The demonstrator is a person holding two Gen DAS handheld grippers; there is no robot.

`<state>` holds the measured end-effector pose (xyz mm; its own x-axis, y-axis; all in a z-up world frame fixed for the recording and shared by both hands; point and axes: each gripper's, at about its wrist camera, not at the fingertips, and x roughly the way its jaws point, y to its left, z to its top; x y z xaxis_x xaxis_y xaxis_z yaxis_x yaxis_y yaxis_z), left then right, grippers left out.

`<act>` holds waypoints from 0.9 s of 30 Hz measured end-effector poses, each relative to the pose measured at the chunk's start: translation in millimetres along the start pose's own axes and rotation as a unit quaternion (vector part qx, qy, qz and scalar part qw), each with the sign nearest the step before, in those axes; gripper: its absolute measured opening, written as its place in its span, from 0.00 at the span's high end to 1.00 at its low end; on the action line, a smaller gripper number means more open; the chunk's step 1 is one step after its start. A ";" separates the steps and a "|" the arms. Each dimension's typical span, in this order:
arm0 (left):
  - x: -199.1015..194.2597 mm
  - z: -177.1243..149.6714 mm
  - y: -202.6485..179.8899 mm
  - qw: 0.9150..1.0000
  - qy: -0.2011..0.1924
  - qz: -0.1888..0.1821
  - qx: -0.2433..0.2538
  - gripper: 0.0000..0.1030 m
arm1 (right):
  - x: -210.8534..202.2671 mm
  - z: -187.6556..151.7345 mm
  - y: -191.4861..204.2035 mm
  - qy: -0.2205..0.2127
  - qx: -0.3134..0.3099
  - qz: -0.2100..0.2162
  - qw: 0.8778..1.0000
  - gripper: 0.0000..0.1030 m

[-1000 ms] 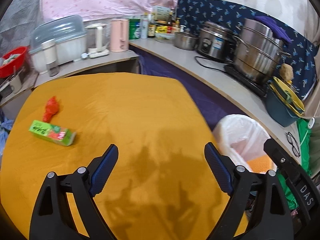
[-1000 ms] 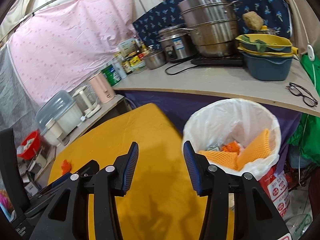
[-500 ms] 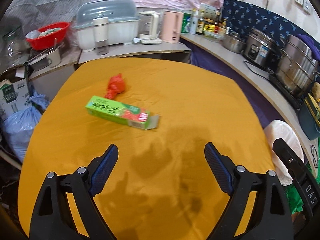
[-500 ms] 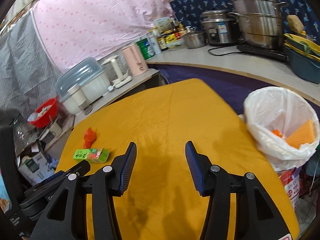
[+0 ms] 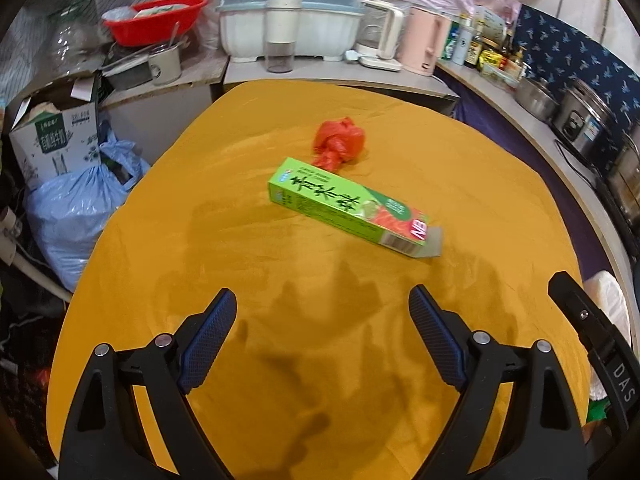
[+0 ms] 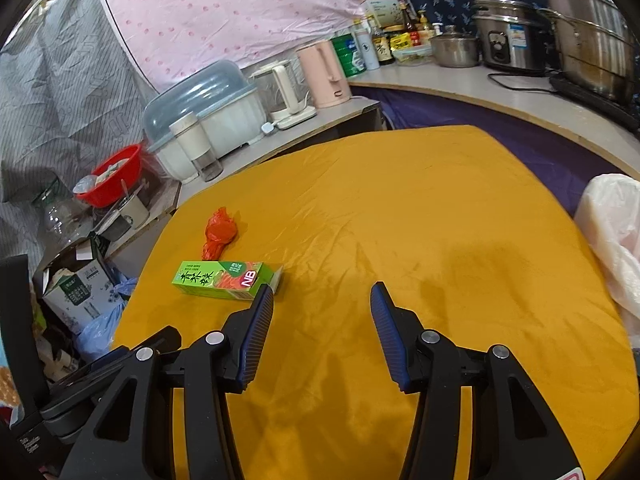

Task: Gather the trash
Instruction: 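Move both tools back toward the red bag and green carton, then grasp the green NB carton with the left gripper while the right gripper grasps the red bag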

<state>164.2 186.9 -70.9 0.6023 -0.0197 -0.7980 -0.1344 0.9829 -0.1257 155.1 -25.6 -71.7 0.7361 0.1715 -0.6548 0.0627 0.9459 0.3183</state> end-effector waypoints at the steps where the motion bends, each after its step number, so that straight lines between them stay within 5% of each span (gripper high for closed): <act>1: 2.5 1.9 2.6 1.000 0.002 0.001 -0.005 0.19 | 9.0 2.6 4.0 0.004 -0.005 0.002 1.000 0.52; 17: 63.8 68.3 -3.5 0.995 0.023 -0.005 -0.094 0.19 | 126.6 35.9 18.2 0.060 -0.047 0.006 0.997 0.52; 27: 102.0 75.2 -13.8 0.992 0.058 0.042 -0.106 0.19 | 129.6 8.3 21.6 0.098 -0.071 0.037 0.992 0.52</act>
<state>286.7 185.1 -106.3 0.4893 0.0272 -0.8717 -0.3492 0.9220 -0.1672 257.5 14.7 -144.0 0.5891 0.2792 -0.7583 -0.0932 0.9556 0.2794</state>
